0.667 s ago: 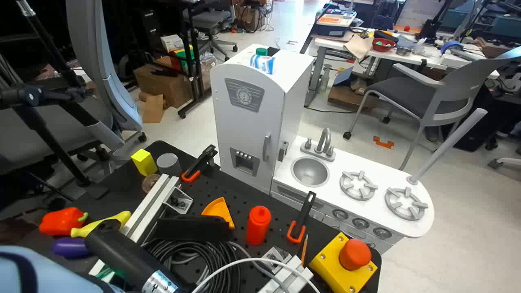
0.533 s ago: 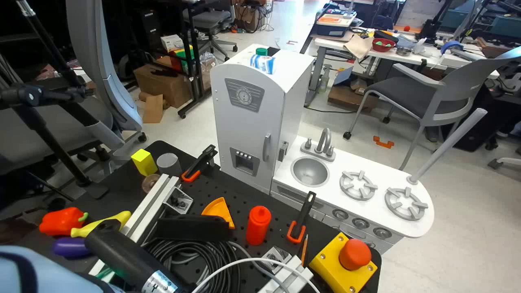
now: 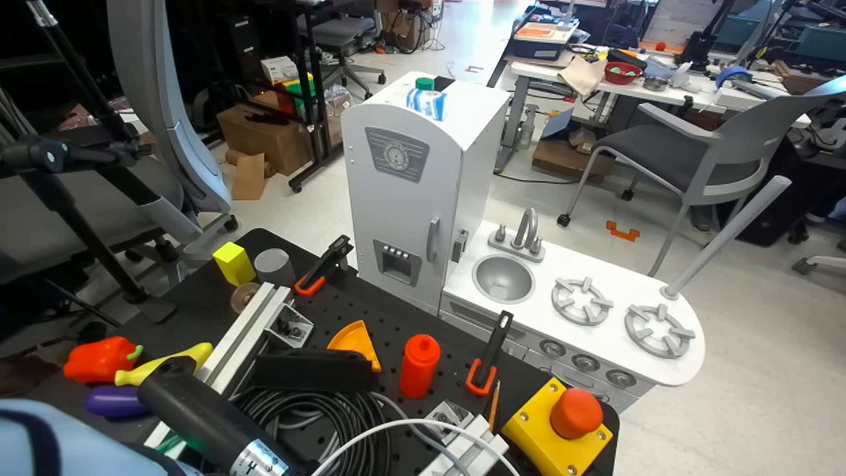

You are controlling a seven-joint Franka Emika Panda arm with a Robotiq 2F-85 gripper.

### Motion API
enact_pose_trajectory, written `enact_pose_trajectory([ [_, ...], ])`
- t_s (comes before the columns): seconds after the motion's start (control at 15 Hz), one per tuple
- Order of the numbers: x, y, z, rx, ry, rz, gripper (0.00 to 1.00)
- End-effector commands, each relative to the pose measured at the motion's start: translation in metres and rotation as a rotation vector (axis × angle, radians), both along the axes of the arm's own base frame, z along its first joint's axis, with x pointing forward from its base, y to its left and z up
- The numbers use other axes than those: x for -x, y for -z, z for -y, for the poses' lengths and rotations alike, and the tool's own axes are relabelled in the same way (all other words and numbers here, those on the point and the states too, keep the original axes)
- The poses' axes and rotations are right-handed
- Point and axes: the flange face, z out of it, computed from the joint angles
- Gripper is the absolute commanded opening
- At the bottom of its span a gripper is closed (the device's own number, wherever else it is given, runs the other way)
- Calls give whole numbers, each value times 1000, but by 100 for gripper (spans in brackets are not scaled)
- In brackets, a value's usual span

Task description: Pick up the white box on the cabinet and put it in an upright position

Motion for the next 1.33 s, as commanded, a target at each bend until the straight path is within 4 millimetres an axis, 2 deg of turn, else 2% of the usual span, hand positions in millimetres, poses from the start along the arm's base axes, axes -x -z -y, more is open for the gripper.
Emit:
enact_pose_trajectory([
  [0.0,0,-1,0,0,0,-1,100],
  [0.33,0,-1,0,0,0,-1,100],
  [0.53,-16,11,-7,-72,80,-35,100],
  [0.8,-50,31,-20,-202,247,-67,100],
  [1.27,-138,65,-44,-291,517,1,100],
])
